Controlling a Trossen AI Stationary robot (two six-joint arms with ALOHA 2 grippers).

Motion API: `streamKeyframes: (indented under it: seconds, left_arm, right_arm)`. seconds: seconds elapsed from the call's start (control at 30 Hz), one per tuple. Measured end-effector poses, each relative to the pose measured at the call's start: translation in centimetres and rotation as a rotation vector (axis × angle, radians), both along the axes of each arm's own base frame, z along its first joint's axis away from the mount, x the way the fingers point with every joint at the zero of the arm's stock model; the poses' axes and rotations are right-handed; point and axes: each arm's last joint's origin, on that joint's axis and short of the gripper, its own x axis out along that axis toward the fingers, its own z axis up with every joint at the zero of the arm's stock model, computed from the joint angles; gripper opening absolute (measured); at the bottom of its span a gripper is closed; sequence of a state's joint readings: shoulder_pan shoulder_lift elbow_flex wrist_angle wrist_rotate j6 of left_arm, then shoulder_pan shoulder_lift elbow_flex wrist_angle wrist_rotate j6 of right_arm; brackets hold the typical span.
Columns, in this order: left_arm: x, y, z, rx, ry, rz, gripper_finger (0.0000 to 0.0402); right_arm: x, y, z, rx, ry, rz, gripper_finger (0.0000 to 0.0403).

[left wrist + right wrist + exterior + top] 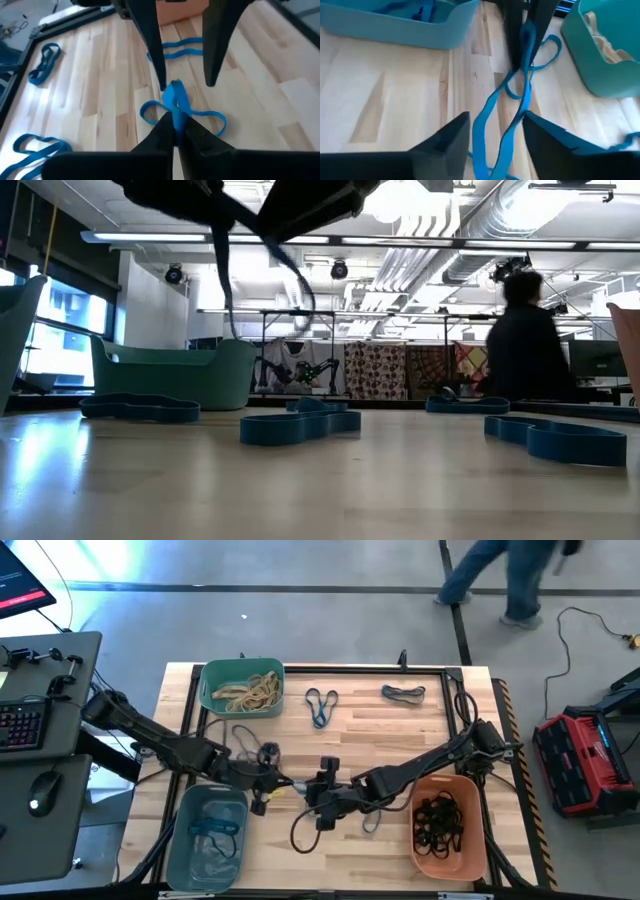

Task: Sort rubber bands into baskets
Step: Put the blue rubber band into the blue bin

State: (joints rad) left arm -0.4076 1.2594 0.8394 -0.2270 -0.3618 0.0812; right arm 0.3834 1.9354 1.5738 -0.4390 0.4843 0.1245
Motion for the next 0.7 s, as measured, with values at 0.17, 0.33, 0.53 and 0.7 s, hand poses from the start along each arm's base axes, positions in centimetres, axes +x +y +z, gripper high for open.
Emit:
streamKeyframes:
  seconds: [0.17, 0.33, 0.53, 0.7]
  left_arm:
    - [-2.0, 0.9, 2.1, -0.037, -0.044, 0.003, 0.0001]
    - [-3.9, 1.4, 3.6, -0.083, -0.06, -0.036, 0.0001]
    - [-6.2, 1.1, 4.7, -0.164, -0.038, -0.195, 0.0]
    - [-8.1, 0.0, 4.9, -0.25, 0.03, -0.356, 0.0]
  right_arm:
    - [-0.7, 0.7, 0.8, -0.086, 0.032, -0.032, 0.0186]
    - [-1.4, 1.2, 0.7, -0.106, 0.078, -0.048, 0.0126]
    - [-2.0, 0.8, -0.3, -0.118, 0.138, -0.075, 0.0012]
    - [-2.1, 0.0, -1.5, -0.116, 0.163, -0.105, 0.0017]
